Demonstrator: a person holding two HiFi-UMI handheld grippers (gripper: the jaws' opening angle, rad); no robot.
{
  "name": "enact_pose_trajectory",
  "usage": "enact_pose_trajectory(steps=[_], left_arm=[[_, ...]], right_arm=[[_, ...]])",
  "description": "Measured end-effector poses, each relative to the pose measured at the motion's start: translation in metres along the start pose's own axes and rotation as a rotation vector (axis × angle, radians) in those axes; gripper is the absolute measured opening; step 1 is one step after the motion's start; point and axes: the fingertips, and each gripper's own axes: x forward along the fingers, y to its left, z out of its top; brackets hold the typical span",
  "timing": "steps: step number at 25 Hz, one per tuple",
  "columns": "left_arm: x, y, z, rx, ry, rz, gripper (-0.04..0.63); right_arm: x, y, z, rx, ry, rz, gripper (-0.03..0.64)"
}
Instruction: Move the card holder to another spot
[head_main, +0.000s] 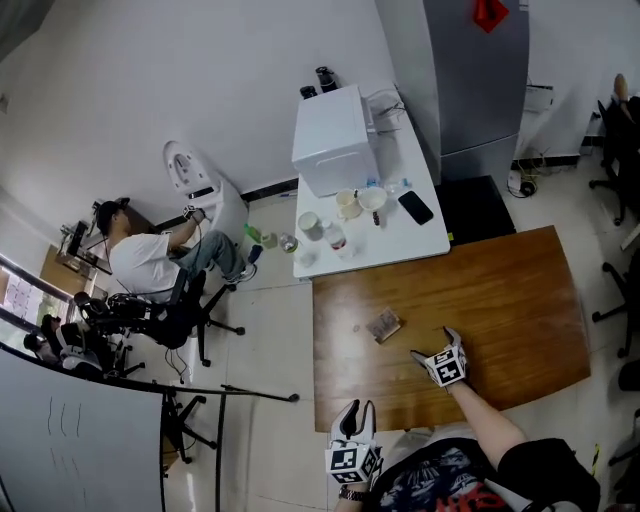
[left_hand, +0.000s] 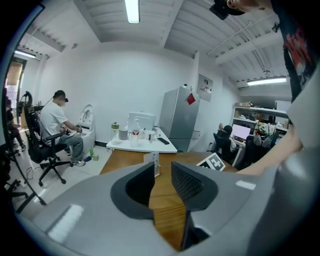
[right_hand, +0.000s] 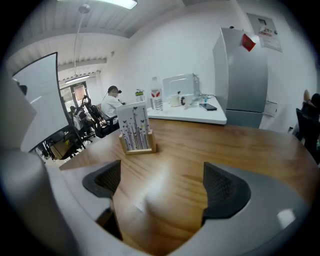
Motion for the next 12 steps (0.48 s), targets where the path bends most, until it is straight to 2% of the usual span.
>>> enact_pose_trajectory(steps=[8,12], left_arm=[[0.049,-0.059,0.024,0.039,-0.027,-0.141,0.110],[0.067,-0.094,0.037,0.029,-0.052,-0.232,0.112]], right_arm=[[-0.125,-0.060,0.008,0.042,-0.126,-0.046,0.418],[-0.191,-0.084,0.031,0.029,-0.241,-0.076,0.316]])
